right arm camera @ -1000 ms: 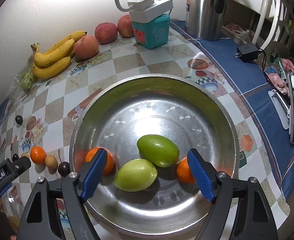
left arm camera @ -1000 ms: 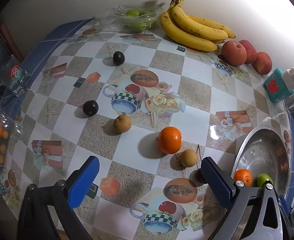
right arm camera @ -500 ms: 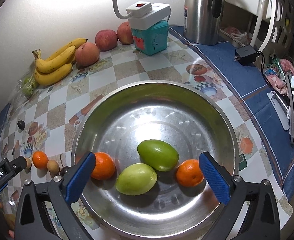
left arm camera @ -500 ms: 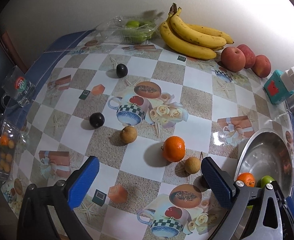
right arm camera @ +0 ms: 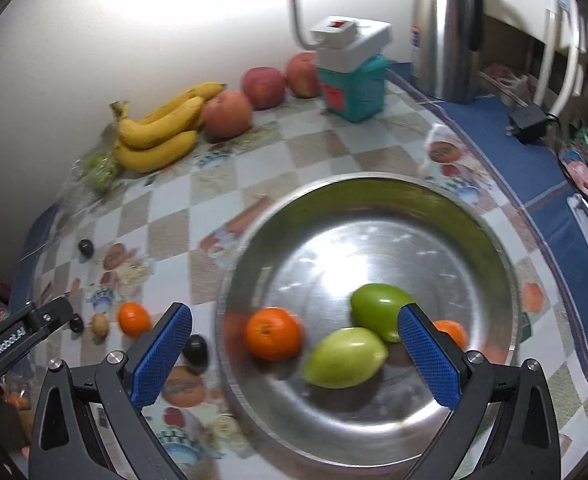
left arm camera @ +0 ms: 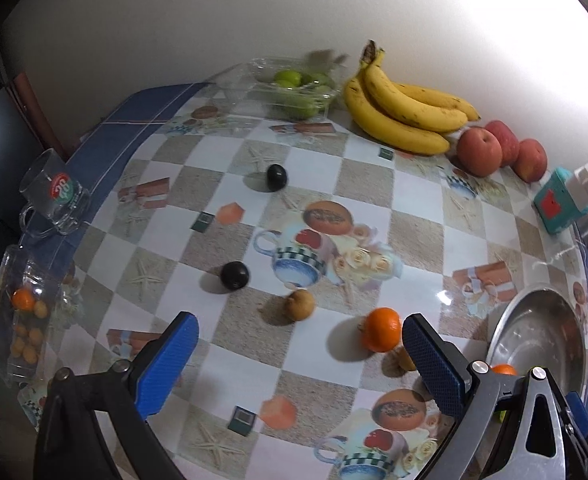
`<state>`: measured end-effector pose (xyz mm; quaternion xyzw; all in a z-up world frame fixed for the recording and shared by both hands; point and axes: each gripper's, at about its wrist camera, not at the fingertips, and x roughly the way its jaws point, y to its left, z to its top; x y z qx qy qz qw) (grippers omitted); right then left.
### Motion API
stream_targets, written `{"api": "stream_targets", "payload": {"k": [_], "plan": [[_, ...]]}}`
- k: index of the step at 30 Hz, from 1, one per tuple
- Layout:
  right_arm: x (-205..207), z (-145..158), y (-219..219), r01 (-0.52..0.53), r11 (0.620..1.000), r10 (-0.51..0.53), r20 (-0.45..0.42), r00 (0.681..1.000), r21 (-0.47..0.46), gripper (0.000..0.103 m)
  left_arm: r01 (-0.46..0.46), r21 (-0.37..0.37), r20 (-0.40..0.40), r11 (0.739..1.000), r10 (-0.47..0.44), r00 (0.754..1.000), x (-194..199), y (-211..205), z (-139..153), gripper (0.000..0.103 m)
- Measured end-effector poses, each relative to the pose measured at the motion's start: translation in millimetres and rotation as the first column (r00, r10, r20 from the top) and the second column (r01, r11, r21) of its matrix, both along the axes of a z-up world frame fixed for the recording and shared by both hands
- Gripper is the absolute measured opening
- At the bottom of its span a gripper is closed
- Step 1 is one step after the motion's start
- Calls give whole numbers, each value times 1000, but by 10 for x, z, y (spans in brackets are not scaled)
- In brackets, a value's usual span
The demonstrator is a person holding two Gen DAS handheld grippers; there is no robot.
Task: Organize fruits
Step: 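Withdraw both open tools from the bowl toward the fruits on the table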
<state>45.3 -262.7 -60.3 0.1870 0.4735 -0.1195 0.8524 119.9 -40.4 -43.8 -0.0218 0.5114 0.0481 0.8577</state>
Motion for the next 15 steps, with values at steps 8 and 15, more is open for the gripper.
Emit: {"api": "stream_targets", "payload": {"k": [8, 15], "plan": [[251, 82, 506, -99, 994, 98, 16, 995, 48, 102, -60, -22, 1, 998, 60, 998, 17, 494, 56, 103], [267, 155, 805, -184, 981, 180, 63, 982, 59, 102, -152, -60, -32, 987, 150, 988, -17, 819, -29, 103]]}}
